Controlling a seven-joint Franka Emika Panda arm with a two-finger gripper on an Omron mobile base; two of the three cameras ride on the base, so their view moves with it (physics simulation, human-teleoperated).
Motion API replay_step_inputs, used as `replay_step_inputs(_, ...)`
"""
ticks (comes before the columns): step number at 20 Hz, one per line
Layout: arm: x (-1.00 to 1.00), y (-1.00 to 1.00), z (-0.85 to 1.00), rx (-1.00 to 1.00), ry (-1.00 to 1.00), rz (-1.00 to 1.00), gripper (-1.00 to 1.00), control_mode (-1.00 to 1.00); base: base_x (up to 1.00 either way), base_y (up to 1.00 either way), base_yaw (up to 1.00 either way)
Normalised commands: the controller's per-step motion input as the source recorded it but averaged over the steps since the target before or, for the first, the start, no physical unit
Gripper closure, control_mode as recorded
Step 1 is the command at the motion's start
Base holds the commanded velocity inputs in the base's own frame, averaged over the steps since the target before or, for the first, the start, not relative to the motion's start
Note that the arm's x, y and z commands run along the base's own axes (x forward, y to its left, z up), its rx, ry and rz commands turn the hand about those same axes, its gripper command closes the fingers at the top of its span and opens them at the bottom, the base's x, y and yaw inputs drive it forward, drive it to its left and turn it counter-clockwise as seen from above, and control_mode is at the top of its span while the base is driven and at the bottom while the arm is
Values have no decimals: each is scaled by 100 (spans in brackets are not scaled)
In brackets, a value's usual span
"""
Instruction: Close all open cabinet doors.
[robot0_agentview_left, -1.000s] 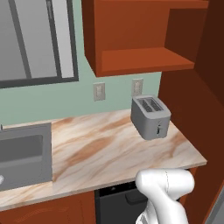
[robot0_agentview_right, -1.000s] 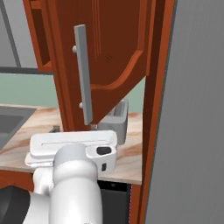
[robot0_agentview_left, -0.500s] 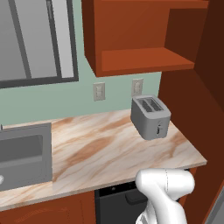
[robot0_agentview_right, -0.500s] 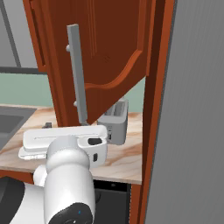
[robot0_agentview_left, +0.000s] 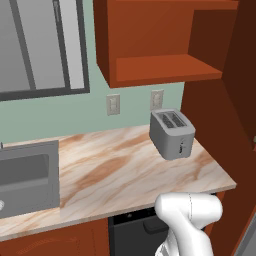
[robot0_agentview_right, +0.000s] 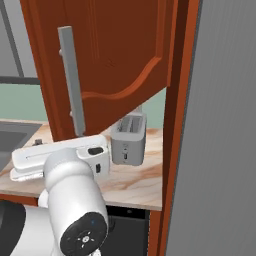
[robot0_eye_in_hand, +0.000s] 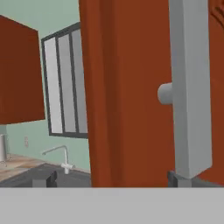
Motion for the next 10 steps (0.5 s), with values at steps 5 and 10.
replay_step_inputs(5,12,47,-23,8,-23,17,-100,-100,0,0,0)
replay_step_inputs(10,16,33,-32,10,-15,11,-100,-100,0,0,0)
